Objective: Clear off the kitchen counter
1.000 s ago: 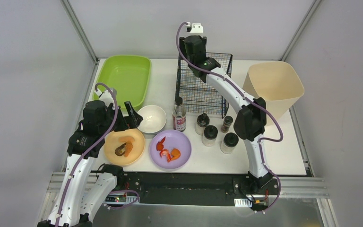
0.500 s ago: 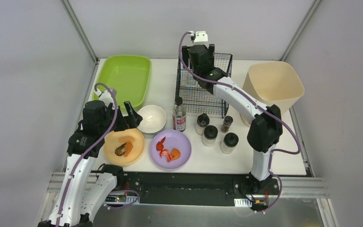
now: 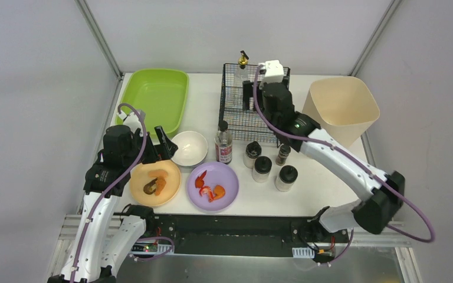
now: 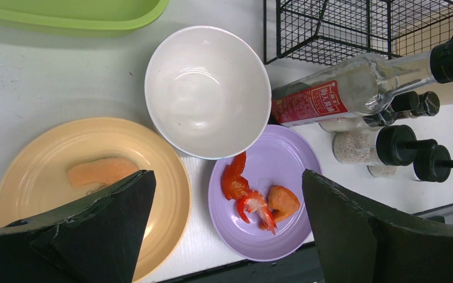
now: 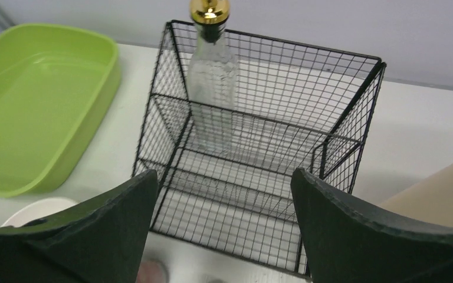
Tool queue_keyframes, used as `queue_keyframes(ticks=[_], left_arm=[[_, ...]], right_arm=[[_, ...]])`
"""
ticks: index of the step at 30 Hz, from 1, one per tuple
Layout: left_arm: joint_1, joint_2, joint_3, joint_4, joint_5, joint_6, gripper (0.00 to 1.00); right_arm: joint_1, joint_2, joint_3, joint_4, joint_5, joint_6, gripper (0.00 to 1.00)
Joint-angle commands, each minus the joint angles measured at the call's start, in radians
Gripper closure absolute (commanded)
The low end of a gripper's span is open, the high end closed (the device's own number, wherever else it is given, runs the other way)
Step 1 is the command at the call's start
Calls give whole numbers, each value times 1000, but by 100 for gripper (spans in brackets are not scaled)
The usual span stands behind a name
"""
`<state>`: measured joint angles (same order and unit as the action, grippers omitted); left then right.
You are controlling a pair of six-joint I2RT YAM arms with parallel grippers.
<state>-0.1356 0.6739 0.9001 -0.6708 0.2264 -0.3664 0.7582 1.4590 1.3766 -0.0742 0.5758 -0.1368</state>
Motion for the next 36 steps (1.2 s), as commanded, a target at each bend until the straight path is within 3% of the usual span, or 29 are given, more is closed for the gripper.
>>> queue_keyframes(ticks=[1,6,13,26,36], left_arm=[[13,2,-12,22,7,11,0],[13,10,-11,22,12,11,0],[13,11,-11,22,19,10,0],[14,10,-12,23,39,7,0],[14,13,-12,22,41,7,0]], right_arm=[[28,-203,-98,-29,-185,69,14],[73,-306,-198,-74,-310,85,15],[148,-291,-259,-88,-394,61,16],[218,-174,-360,215,-323,36,19],[233,-81,-352,306,-269,28,25]])
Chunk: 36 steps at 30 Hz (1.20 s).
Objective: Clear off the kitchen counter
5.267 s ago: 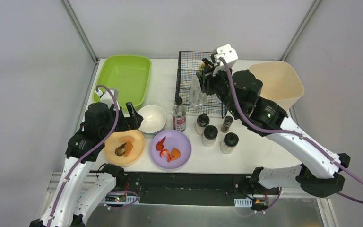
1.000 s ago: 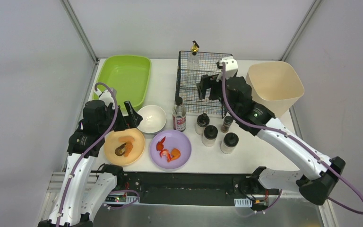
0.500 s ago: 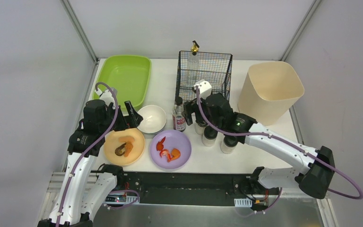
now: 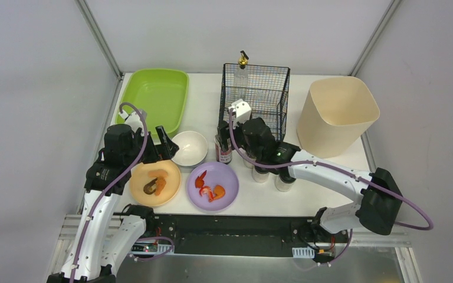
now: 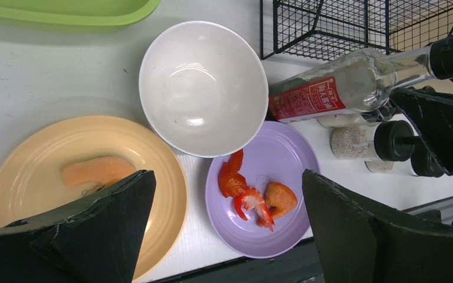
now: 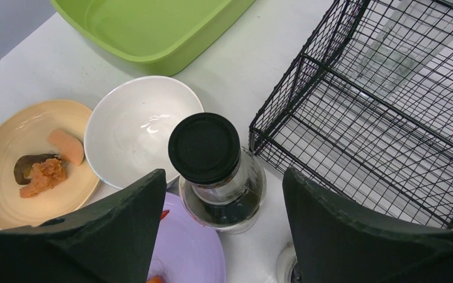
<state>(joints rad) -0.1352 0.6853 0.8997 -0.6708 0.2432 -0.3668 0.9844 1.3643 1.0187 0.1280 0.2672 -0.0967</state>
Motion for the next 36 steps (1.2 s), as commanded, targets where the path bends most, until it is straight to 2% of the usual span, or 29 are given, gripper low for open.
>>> queue_keyframes(ticks=[1,17,28,32,36], left_arm=[[13,2,-12,22,25,7,0],[13,5,-13,22,25,7,0],[13,5,-13,22,25,8,0],[13,5,-14,22,24,8,0],[13,3,-13,22,21,8,0]], right_arm=[[8,19,3,116,43,-13,26],[17,79,-1,177,63,-6,44],[43,75,19,147,103,-47,88],[77,36,52,132,112,-71,100],[104,-2,104,101,154,-114,100]])
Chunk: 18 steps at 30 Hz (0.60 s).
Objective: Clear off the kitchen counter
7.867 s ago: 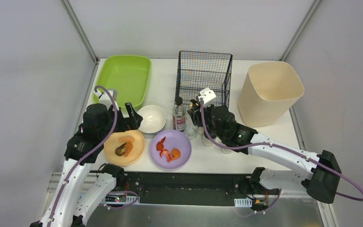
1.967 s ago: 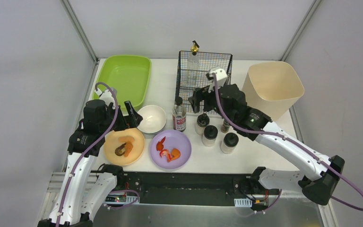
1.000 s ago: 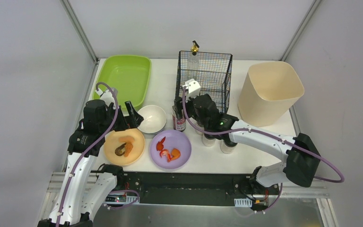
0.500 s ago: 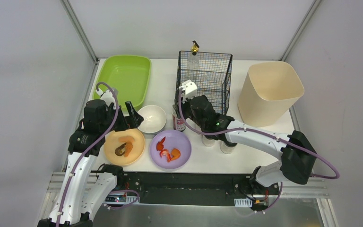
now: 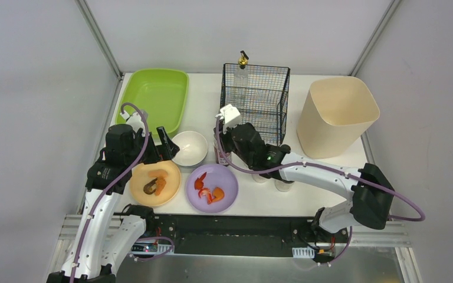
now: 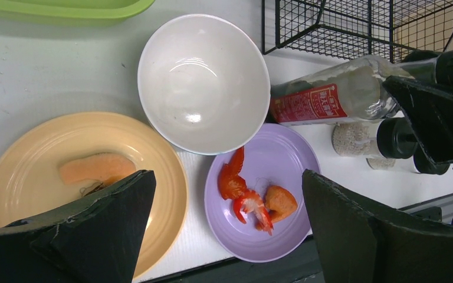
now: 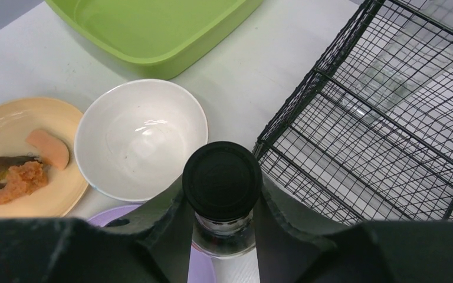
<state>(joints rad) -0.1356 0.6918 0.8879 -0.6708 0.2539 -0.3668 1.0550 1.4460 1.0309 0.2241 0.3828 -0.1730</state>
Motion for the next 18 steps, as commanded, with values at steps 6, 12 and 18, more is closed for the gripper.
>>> queue_keyframes(ticks=[6,12,18], left_arm=[[14,-1,-2,22,14,8,0],[13,2,-2,22,14,8,0],[14,7,-2,22,15,9,0]], right_arm=[[54,-129,165,-62,98,-96,100],[55,-154,241,-105,156,-144,100],[52,-143,392,-160,241,-241,100]])
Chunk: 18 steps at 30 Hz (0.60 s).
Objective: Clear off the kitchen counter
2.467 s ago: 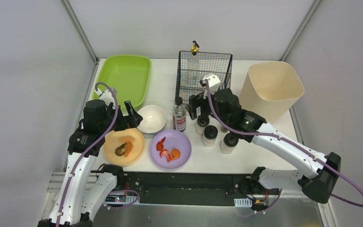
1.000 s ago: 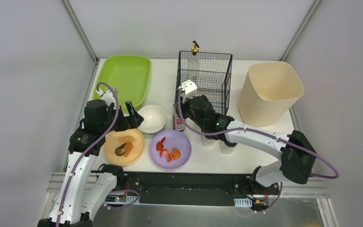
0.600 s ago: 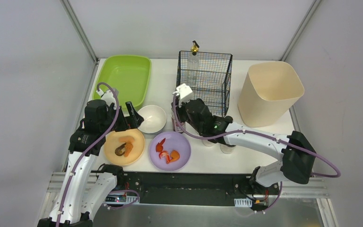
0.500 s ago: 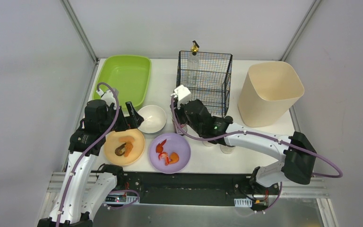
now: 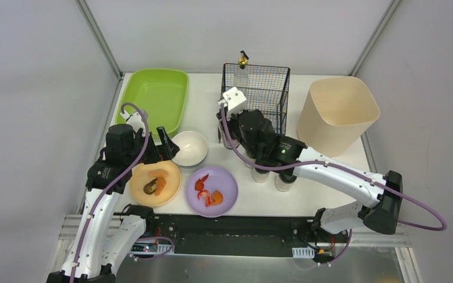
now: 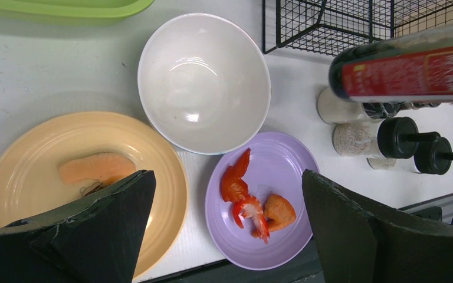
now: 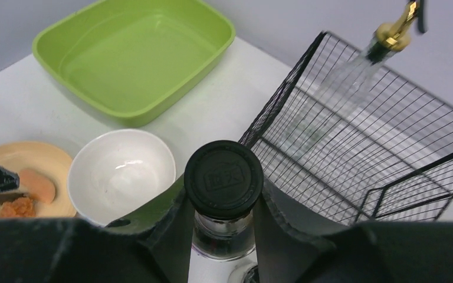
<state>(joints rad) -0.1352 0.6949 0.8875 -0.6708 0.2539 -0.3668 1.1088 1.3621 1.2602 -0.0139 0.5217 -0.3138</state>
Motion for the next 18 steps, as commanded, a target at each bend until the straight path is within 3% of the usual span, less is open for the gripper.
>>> queue_keyframes(ticks=[1,18], left_arm=[[14,5,-2,22,16,9,0],[14,0,-1,22,10,9,0]], right_arm=[[-6,-53,192,67,114,-118,100],[-362,82,516,-14,15,-46,100]])
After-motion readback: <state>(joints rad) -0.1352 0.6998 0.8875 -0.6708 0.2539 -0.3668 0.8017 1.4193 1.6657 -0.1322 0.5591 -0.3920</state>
